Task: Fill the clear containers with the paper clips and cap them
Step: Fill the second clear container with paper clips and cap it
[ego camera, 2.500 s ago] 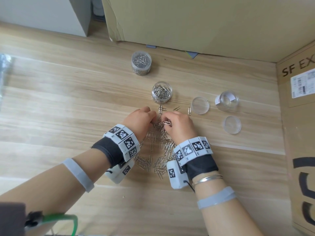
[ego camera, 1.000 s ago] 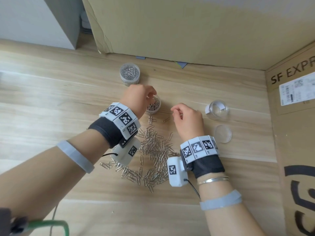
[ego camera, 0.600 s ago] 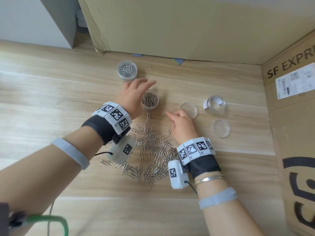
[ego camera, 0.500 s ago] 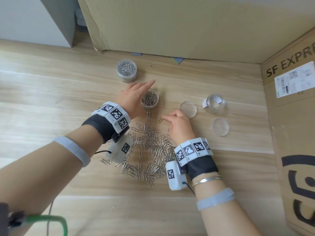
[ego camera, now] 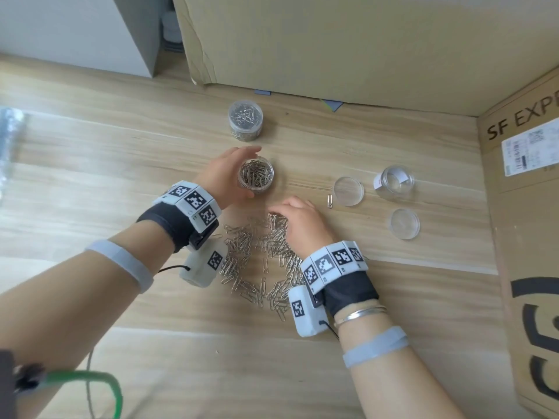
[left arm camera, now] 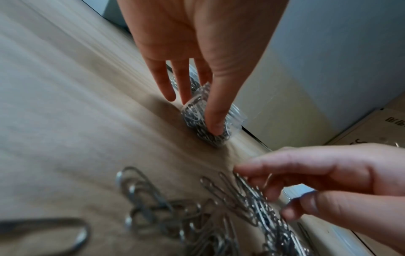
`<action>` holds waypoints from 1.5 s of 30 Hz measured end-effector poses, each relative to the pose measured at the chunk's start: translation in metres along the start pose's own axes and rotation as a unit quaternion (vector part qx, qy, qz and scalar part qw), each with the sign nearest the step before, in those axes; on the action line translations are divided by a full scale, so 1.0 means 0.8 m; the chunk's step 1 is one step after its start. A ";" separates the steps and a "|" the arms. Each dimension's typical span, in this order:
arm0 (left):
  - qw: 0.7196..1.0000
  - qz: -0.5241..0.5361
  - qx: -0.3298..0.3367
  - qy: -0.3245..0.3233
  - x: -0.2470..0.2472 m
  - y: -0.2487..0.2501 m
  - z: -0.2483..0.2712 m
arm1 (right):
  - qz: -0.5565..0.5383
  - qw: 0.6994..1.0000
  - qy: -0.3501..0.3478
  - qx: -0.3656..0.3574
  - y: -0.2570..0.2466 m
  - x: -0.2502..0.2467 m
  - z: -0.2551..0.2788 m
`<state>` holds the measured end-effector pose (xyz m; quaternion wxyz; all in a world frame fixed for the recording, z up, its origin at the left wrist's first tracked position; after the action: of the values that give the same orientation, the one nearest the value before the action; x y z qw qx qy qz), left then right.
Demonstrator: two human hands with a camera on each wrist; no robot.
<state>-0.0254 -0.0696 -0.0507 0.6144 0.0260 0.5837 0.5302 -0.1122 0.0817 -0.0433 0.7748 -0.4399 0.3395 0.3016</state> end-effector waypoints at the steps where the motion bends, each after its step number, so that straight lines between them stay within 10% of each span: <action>1: 1.000 0.010 -0.004 -0.001 -0.001 -0.004 0.003 | -0.013 1.000 0.001 -0.004 -0.003 0.002 0.003; 33: 0.998 0.053 -0.024 0.004 -0.020 -0.051 0.045 | 0.096 0.961 -0.125 -0.226 -0.100 0.069 0.002; 41: 0.999 0.039 -0.022 0.006 -0.017 -0.049 0.041 | 0.078 0.984 -0.094 -0.132 -0.034 0.026 0.021; 45: 0.999 0.036 -0.021 -0.006 -0.011 -0.049 0.038 | 0.019 0.997 0.064 -0.030 -0.002 -0.001 0.016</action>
<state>0.0236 -0.0751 -0.0608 0.5986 0.0374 0.5676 0.5641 -0.1078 0.0919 -0.0372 0.7319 -0.4748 0.3874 0.2981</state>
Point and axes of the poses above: each hand's wrist, its own z-axis away from the middle knuckle, its own x-axis out of the palm, y = z × x, the point moved 2 cm from there along -z, towards the middle knuckle, and after that the axes turned 3 degrees about -x, right-handed, at the moved point
